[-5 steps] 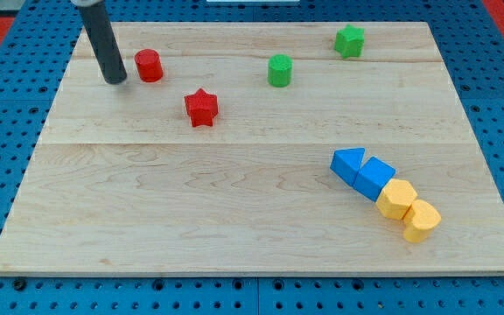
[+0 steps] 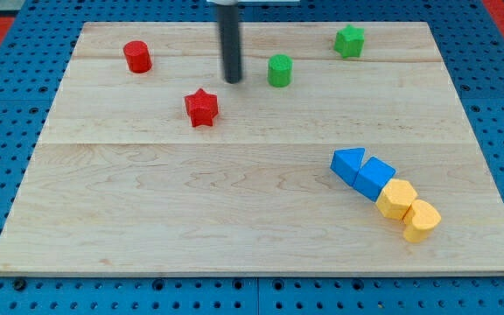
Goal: Push the blue triangle to the bottom right of the red star
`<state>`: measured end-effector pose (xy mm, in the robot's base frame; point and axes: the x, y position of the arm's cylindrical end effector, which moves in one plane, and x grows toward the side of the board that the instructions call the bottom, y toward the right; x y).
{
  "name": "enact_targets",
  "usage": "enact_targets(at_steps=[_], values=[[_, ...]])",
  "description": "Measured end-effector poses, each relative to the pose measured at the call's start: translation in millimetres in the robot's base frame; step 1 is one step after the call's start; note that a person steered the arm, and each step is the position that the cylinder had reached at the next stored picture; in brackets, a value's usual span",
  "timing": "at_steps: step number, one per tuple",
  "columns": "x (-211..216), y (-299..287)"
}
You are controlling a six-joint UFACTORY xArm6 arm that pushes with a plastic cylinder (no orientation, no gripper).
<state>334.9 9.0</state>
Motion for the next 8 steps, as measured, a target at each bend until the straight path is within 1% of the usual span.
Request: enact_targets(at_steps=[1, 2, 3, 4, 5, 6, 7, 8], values=[[45.5, 50.6], [97.0, 151.3], [161.5, 203.9], [182.5, 186.1], [171.1, 120.2], [145.4, 82.4], [131.2, 96.1], [111.2, 83.4]])
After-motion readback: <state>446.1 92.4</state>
